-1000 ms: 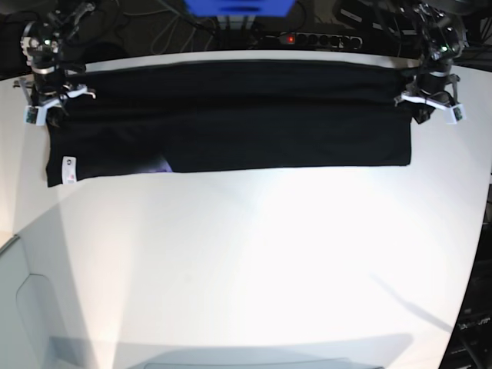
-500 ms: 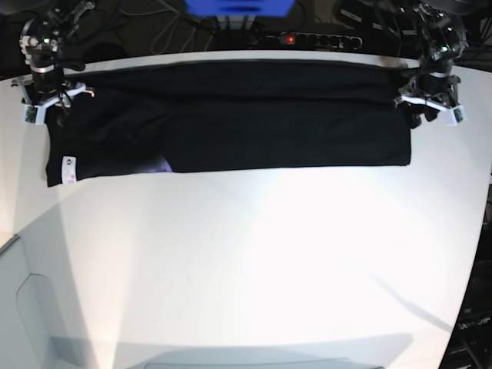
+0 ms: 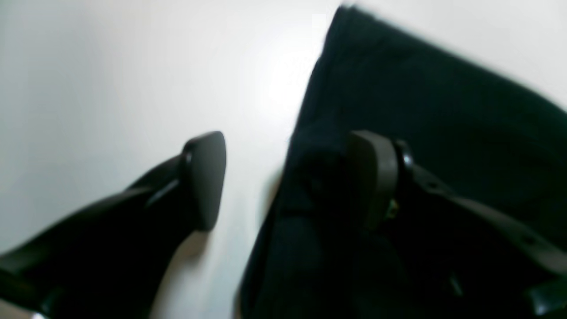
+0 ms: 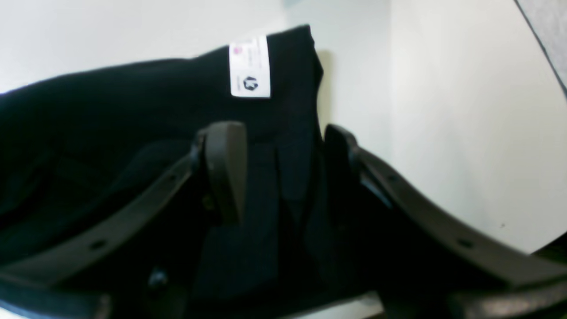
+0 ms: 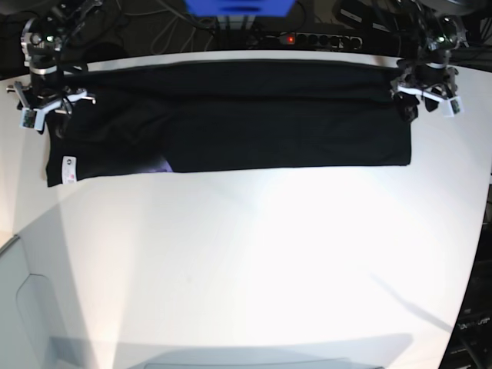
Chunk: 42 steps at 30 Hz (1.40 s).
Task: Fold the T-shirt properly
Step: 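Grasp both ends of the shirt strip with both grippers, then lift the strip end with the left gripper and fold it toward the right gripper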
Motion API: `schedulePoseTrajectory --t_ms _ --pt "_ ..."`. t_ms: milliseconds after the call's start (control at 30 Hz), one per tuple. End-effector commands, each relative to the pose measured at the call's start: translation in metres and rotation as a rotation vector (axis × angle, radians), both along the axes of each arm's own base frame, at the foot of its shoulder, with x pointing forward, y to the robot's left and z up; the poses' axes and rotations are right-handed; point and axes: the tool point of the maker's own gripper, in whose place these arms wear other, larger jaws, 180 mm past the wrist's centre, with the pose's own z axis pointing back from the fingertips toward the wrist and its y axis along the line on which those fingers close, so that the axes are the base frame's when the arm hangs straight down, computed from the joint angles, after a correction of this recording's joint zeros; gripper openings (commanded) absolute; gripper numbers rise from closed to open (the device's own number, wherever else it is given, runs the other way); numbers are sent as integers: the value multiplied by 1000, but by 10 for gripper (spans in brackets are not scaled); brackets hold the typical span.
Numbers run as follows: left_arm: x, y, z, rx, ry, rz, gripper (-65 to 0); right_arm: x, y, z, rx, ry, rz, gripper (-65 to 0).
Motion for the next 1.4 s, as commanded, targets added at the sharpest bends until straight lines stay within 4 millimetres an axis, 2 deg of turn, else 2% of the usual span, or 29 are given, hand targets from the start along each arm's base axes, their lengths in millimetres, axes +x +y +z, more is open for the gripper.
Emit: schedulePoseTrajectory --t_ms 0,200,400,467,567,767,833,933,1033,1133,1267,1367 --pt "6 -4 4 1 -22 -24 -239 6 3 7 1 -38 24 -356" --pt "5 -25 -15 -45 17 -69 -241 3 8 -13 46 0 25 -356" --pt "4 -23 -23 -58 36 -59 -245 -4 13 -38 107 42 13 -356" --pt "2 -21 -29 -65 47 -47 -295 -7 15 -50 136 61 7 -356" --pt "5 -19 -34 -79 49 -33 -434 -11 13 -60 154 83 4 -356" --pt "3 -18 -45 -98 67 -13 -635 -14 7 -68 159 104 5 -356" --pt "4 -17 -44 -96 65 -14 -650 -14 7 -68 159 104 5 -356" --pt "13 -17 -31 -76 25 -26 -650 -13 8 -68 159 103 6 -356" --pt "25 -10 -1 -29 -50 -22 -650 -9 17 -70 168 106 35 -356" --pt "38 -16 30 12 -121 -60 -650 -7 23 -72 175 112 52 -356" --pt "39 -49 54 15 -178 -114 -650 -9 28 -83 206 128 52 -356" --pt "41 -83 67 -8 -207 -202 -650 -10 29 -88 217 137 49 -356"
